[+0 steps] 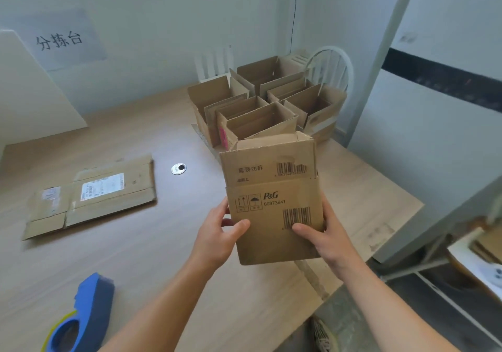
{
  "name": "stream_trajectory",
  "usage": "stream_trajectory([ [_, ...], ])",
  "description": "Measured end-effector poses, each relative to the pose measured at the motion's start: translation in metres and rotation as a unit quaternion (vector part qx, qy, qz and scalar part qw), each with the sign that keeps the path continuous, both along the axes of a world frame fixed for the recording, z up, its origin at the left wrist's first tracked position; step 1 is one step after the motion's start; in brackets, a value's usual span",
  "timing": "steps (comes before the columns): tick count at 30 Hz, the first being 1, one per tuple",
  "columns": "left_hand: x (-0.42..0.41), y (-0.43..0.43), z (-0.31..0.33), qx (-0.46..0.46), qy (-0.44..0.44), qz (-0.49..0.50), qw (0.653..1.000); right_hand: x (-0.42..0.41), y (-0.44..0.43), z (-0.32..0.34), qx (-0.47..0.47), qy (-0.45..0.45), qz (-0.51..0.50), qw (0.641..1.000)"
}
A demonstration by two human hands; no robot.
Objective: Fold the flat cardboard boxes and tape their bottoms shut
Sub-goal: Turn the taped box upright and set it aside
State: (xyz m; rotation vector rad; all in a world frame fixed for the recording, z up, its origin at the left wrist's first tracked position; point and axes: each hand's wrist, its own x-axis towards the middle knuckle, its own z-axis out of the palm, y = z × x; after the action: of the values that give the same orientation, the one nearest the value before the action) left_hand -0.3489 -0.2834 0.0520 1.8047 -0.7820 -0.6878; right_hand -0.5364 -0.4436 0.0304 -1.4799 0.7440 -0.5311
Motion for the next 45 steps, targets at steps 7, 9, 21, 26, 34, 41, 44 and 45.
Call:
stream_trajectory([
  [7,-0.036,-0.137,0.003,0.080,-0.089,-0.058,0.991,-0.066,-0.139,-0.006,-0.028,0.019,-0.061,0.998],
  [9,-0.038,-0.172,0.002,0.131,-0.134,-0.049,0.981,-0.078,-0.181,-0.010,-0.037,0.033,-0.057,0.997],
  [21,-0.065,-0.301,-0.015,0.152,-0.099,-0.048,0.982,-0.082,-0.345,-0.039,-0.086,0.060,0.021,0.994],
  [26,-0.069,-0.326,-0.020,0.141,-0.079,-0.037,0.986,-0.068,-0.385,-0.054,-0.092,0.074,0.023,0.993],
  [34,-0.061,-0.344,-0.019,0.157,-0.100,-0.061,0.981,-0.032,-0.407,-0.075,-0.018,0.086,-0.070,0.994],
  [41,-0.051,-0.330,-0.021,0.174,-0.129,-0.053,0.975,-0.019,-0.411,-0.064,-0.052,0.148,-0.127,0.979],
  [44,-0.051,-0.314,-0.025,0.194,-0.146,-0.063,0.968,-0.022,-0.398,-0.058,-0.061,0.182,-0.151,0.970],
  [45,-0.050,-0.307,-0.025,0.205,-0.160,-0.065,0.964,-0.025,-0.392,-0.057,-0.062,0.197,-0.167,0.964],
])
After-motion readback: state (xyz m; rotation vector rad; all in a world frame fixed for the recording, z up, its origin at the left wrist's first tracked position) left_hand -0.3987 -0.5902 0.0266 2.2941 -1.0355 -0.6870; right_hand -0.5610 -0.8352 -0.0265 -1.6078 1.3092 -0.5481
